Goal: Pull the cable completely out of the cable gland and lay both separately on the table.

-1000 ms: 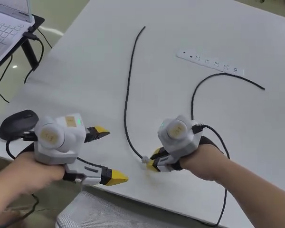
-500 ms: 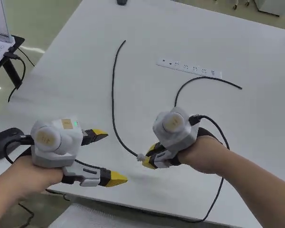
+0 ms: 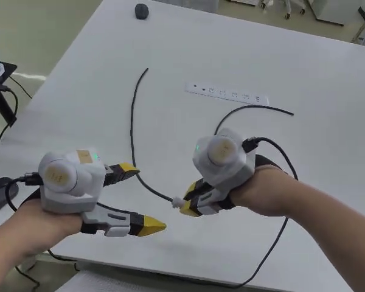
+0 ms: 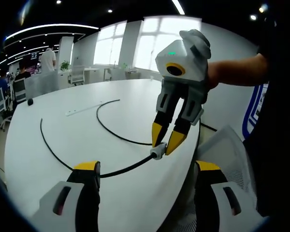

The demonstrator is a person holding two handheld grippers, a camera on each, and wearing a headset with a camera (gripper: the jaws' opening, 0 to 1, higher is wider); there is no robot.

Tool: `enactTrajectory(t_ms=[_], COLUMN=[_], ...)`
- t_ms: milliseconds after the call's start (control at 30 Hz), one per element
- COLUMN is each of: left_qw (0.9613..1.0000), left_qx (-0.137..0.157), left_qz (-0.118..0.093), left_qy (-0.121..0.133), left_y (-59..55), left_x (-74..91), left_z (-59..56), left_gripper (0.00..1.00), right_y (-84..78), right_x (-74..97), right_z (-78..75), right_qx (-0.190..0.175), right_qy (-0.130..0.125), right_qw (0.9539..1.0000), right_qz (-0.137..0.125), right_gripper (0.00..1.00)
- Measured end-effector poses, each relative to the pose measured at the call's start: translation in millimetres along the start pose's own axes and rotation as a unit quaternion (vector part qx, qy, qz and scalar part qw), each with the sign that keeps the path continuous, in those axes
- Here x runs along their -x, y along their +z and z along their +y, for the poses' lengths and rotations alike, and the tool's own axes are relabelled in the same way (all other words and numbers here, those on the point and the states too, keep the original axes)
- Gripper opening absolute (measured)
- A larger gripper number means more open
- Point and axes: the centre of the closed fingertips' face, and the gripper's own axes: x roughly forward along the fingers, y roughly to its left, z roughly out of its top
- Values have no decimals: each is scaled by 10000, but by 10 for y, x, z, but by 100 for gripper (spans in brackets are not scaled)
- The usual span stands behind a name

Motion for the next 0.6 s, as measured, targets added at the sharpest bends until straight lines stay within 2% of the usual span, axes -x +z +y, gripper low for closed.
enactTrajectory(t_ms=[100,167,300,433,600], left_qw=[9998,9998,9991,9984,9970], left_qx=[-147,-165,-301,-266,-378], left_qz=[52,54,57,131,53], left_qy=[-111,-111,-304,-478,-672], left_y=[19,27,55,64,119], left_x=[-31,-43,-87,-133,-192], left_z=[-51,-42,-76,-118,-192], left_gripper=[79,78,74,69,63], right_y=[15,25,51,84,114], right_x=[45,69,123,196,271], right_z=[11,38,91,134,182], right_qx=[76,137,504,803,1058], right_qy=[-36,-27,-94,-171,-200], right_qw=[10000,9999,9987,9966,9942], right_qz=[-50,-70,-25,10,20], right_gripper=[7,7,7,7,7])
